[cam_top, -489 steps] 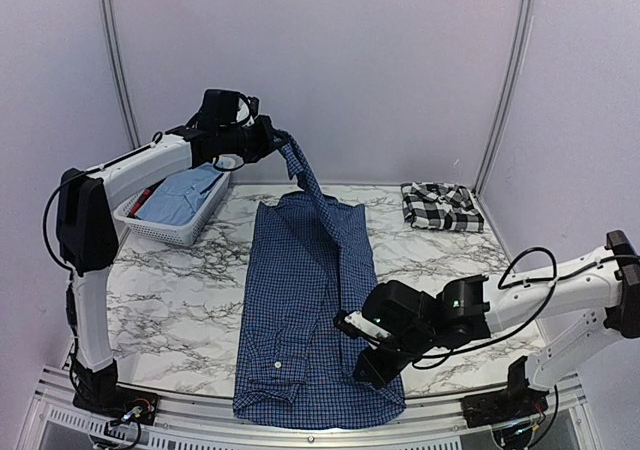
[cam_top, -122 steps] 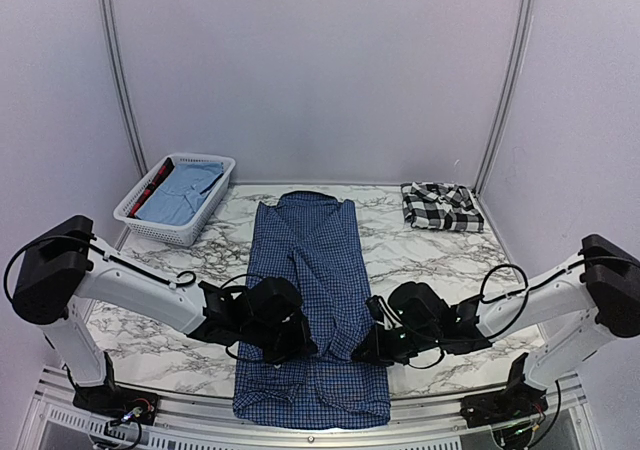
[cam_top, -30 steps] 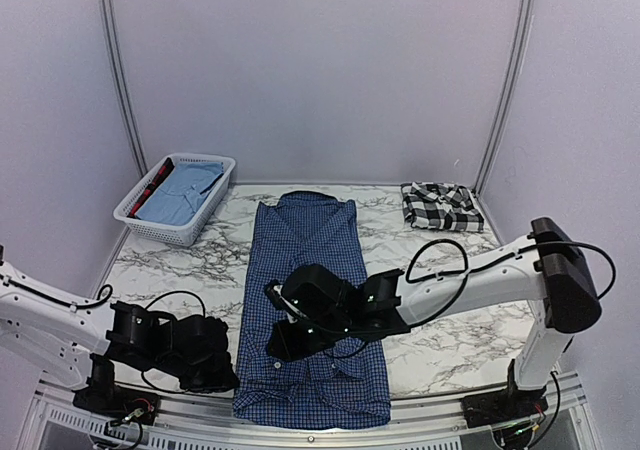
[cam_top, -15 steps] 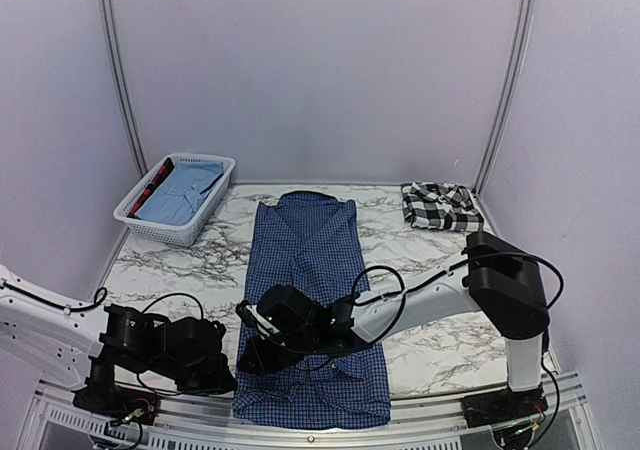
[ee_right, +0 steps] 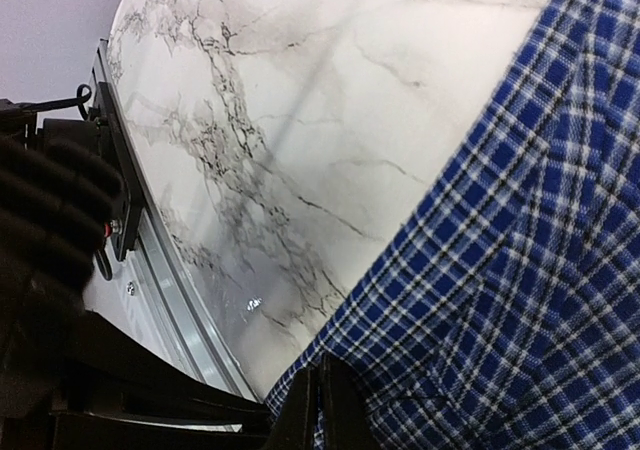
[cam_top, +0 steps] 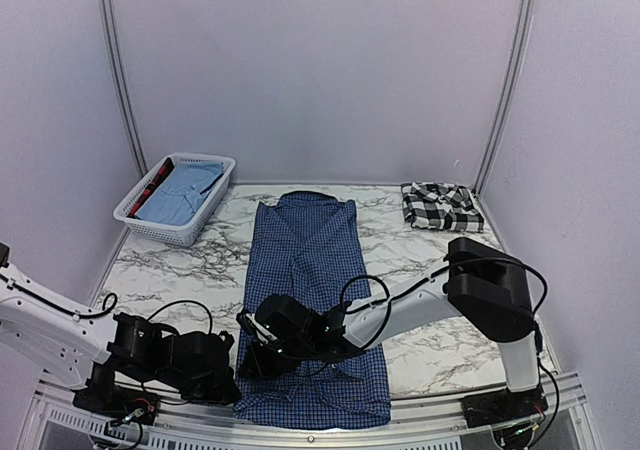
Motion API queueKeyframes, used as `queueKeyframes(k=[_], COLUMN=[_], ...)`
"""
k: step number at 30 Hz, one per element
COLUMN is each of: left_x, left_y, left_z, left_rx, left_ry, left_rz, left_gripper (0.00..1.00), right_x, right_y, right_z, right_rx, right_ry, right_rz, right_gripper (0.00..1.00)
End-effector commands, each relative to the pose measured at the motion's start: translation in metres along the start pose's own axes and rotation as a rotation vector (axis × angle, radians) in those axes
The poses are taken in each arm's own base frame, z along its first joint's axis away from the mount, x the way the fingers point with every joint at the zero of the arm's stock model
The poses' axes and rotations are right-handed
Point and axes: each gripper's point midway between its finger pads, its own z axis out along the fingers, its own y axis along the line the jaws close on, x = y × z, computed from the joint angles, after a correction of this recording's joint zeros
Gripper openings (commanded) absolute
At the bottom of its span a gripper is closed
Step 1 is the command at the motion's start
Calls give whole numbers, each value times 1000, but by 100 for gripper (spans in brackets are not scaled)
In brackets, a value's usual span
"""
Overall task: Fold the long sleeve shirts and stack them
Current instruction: Smooth out the rectangle-folded shirt at the center of the board.
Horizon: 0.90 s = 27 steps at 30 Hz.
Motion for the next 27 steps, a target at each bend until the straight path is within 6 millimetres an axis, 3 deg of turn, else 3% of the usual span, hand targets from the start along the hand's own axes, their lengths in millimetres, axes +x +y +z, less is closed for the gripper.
queueKeyframes(k=[1,8,15,21,27], left_x=[10,32,50,44,23], left_y=[-14,-29,-27,-35,-39], left_z=[-1,-4,3,-9,-34], left_rx=[26,63,45,101,160], left_ry=[23,88,135,100,-11], left_rz=[23,58,72,51,22], left_gripper=[10,10,10,9,12], right_x=[1,5,6,2,-17], right_y=[8,3,1,7,36], right_z=[3,4,6,2,-19], right_rx=[-29,-16,-17,-17,-34], right_ry=[-3,7,13,7,-38], right_rz=[10,19,30,19,-32], right_gripper=[4,3,3,3,3])
